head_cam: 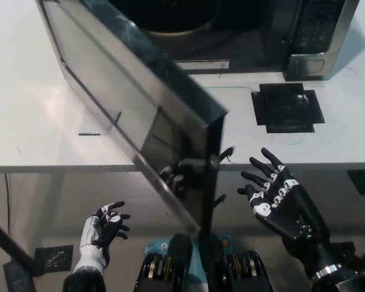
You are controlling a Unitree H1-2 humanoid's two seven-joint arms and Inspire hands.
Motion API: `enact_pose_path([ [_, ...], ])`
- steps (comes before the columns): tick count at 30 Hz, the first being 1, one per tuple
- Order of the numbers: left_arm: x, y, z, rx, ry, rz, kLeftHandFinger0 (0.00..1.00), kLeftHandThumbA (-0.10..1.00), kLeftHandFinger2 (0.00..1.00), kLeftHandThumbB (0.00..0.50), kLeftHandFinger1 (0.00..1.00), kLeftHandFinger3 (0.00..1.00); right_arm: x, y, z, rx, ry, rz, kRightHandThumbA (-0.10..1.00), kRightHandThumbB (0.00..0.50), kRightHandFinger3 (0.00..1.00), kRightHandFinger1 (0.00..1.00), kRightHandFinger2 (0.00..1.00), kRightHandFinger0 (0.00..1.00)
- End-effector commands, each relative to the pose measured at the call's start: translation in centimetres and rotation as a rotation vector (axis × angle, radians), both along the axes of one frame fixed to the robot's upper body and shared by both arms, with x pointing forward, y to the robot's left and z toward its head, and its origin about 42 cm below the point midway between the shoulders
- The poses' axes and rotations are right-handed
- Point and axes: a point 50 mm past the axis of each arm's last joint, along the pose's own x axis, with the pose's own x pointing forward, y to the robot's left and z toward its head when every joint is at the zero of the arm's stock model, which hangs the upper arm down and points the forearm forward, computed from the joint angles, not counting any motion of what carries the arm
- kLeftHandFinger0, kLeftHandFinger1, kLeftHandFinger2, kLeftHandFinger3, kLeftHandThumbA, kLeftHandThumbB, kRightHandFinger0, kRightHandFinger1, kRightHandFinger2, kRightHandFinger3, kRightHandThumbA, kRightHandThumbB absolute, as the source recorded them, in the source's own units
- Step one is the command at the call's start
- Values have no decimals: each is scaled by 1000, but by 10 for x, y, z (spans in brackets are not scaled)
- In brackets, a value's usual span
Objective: A microwave is kept infront of the robot with its door slightly ajar. The robot uses its right hand to push the door towards the left to open it.
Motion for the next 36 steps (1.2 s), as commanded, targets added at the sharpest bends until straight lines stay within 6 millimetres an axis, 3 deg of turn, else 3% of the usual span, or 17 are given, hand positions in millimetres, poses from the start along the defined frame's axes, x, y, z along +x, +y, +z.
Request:
enact_pose_path([
  [1,9,1,11,6,-47,-2,273,7,386,3,289,551,1,4,19,45,-82,22,510,206,1000,825,901,682],
  [6,11,-2,11,2,-58,-13,252,14,381,0,282,553,1,-4,22,29,-81,-11,515,228,1000,805,891,656],
  [10,11,-2,11,-6,-59,-2,242,10,368,6,268,532,1,-17,16,13,-82,-36,525,210,1000,813,903,674],
  [12,10,-2,10,-4,-61,-8,251,3,379,0,277,546,-1,-28,10,-5,-47,-86,529,250,1000,799,885,661],
  [15,9,-2,10,-2,-59,-3,264,10,373,11,282,545,-5,-42,4,-42,-40,-121,518,212,1000,828,906,660],
  [20,7,-1,8,-6,-54,1,253,12,383,15,275,538,-19,-73,-22,-77,20,-237,477,214,1000,782,854,592],
  [22,7,0,8,-3,-55,0,274,24,392,13,290,550,-23,-84,-35,-108,46,-284,473,215,1000,796,830,611],
  [25,8,0,9,-5,-54,10,262,16,385,6,282,555,-29,-98,-51,-99,92,-339,430,223,952,765,815,571],
  [27,8,0,9,5,-53,7,269,20,387,0,287,559,-30,-101,-57,-92,106,-371,404,213,927,755,795,574],
  [28,7,-1,8,0,-52,8,269,17,384,2,288,550,-33,-106,-69,-61,130,-433,363,212,892,705,741,511],
  [29,7,-1,8,-1,-51,8,270,17,384,1,288,549,-34,-106,-69,-62,130,-434,362,211,890,703,739,510],
  [33,7,-1,9,-3,-47,10,257,15,372,5,276,538,-34,-113,-94,-18,167,-525,406,248,844,628,680,470],
  [36,4,-3,6,-15,-55,13,277,18,385,6,288,541,-30,-112,-102,-4,185,-568,433,241,842,613,675,453],
])
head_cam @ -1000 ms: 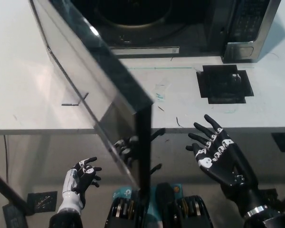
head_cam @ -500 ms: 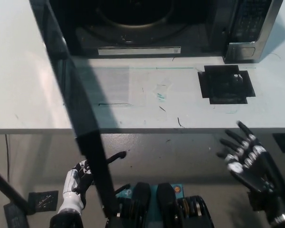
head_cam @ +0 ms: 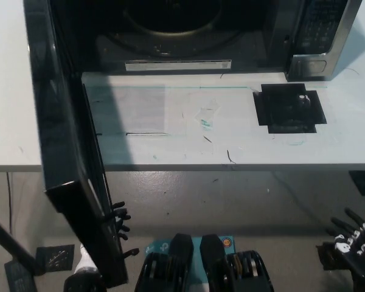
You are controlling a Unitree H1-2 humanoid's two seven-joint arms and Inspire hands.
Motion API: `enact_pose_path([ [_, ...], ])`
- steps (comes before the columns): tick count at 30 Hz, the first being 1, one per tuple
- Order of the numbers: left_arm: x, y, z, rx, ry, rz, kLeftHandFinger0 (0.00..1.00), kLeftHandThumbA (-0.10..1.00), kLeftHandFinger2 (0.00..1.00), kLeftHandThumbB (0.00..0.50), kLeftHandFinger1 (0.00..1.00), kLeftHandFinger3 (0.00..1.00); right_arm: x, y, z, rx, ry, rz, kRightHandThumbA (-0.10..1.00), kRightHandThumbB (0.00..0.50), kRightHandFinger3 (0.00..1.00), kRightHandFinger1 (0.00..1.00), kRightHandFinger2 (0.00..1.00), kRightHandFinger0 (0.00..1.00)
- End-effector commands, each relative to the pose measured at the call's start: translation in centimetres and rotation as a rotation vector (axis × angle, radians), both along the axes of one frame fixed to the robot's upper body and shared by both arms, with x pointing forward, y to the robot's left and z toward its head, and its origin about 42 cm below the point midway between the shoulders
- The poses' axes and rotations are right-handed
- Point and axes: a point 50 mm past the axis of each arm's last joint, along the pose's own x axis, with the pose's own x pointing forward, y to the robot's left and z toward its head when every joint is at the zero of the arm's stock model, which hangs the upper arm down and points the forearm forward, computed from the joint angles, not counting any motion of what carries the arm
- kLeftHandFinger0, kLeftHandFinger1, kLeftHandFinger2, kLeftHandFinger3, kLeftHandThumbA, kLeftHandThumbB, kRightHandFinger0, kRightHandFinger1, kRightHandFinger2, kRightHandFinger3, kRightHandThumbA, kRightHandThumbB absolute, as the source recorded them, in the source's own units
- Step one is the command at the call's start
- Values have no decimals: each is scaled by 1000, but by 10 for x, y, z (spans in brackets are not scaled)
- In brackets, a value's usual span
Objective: A microwave is kept infront of the robot with its door slightly ajar. The robot uses its right hand to push the door towards the left to open it.
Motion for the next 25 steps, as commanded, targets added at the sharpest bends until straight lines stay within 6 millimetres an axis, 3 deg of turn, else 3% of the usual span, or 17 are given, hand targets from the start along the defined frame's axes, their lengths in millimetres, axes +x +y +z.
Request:
enact_pose_path([
  [1,5,-1,7,-1,-60,8,276,20,386,9,288,540,7,-2,3,-17,-97,-109,426,236,828,597,653,446],
  [4,5,-1,8,-10,-42,20,291,24,400,16,295,536,10,0,-4,-21,-110,-132,427,209,804,591,639,452],
  [6,13,4,17,0,-59,19,308,8,420,0,310,566,24,7,-7,9,-121,-163,410,210,800,585,628,481],
  [9,15,6,17,10,-81,14,285,30,389,0,292,549,31,8,-15,34,-124,-201,401,210,776,577,634,443],
  [12,16,5,16,7,-75,23,270,67,372,23,280,532,33,9,-16,45,-120,-223,393,213,764,562,623,402],
  [14,17,5,19,0,-76,28,290,65,381,12,297,541,35,12,-16,53,-112,-232,399,210,771,564,616,426],
  [18,19,4,20,-5,-83,22,303,56,401,0,308,560,36,16,-21,97,-117,-247,370,225,766,515,604,368],
  [25,19,5,19,7,-86,16,320,83,397,4,312,555,36,20,-29,107,-113,-255,375,226,741,512,589,396],
])
